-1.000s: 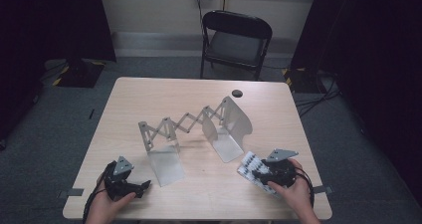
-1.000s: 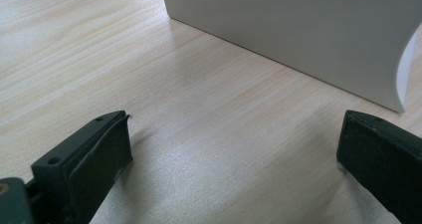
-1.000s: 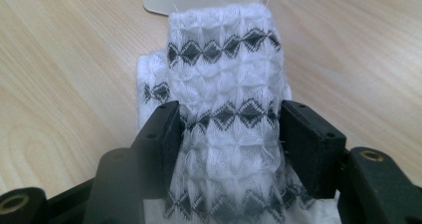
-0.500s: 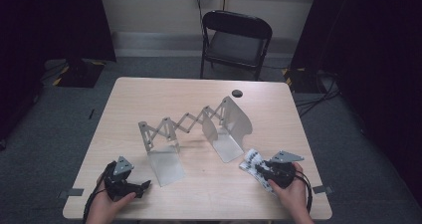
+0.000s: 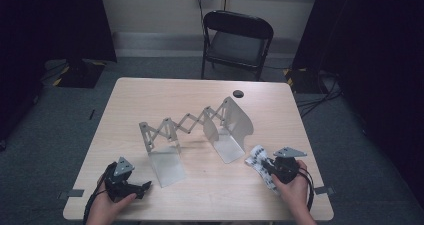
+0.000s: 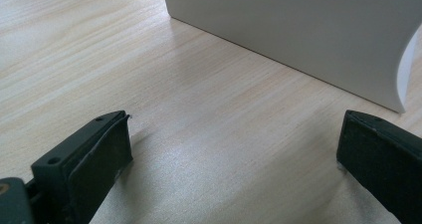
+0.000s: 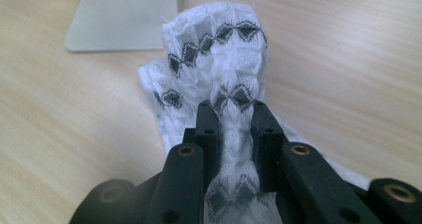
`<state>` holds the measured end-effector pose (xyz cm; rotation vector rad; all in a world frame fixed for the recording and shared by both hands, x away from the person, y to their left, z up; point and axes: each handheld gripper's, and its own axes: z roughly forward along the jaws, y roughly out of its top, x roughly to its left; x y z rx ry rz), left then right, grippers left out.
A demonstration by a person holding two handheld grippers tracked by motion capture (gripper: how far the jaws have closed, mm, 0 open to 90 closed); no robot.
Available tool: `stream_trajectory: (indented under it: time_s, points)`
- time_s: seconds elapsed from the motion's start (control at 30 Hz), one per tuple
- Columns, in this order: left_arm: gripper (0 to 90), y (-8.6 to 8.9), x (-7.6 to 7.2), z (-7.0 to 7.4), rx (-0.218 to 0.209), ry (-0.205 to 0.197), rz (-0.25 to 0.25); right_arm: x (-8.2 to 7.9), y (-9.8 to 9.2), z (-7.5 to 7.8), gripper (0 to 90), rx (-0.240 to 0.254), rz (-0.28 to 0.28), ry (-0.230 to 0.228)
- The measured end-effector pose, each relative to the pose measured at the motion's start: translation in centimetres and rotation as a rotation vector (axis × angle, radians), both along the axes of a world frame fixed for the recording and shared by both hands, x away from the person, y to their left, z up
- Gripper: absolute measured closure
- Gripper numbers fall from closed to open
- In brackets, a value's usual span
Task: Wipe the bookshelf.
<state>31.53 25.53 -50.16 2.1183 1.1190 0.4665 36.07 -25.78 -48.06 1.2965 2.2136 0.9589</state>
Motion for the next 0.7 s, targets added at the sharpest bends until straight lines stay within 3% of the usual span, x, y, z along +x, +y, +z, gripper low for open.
stream_trajectory:
  time_s: [0.17, 0.37, 0.7]
  points:
    - [0.2, 0.0, 0.0, 0.0, 0.000, 0.000, 0.000, 1.4, -0.5, 1.6, 78.2, 0.041, -0.054, -0.021]
    - [0.2, 0.0, 0.0, 0.0, 0.000, 0.000, 0.000, 3.1, -0.2, 4.4, 78.2, 0.084, -0.060, -0.067]
    - [0.2, 0.0, 0.0, 0.0, 0.000, 0.000, 0.000, 4.9, 2.2, 8.8, 78.1, 0.064, -0.040, -0.144]
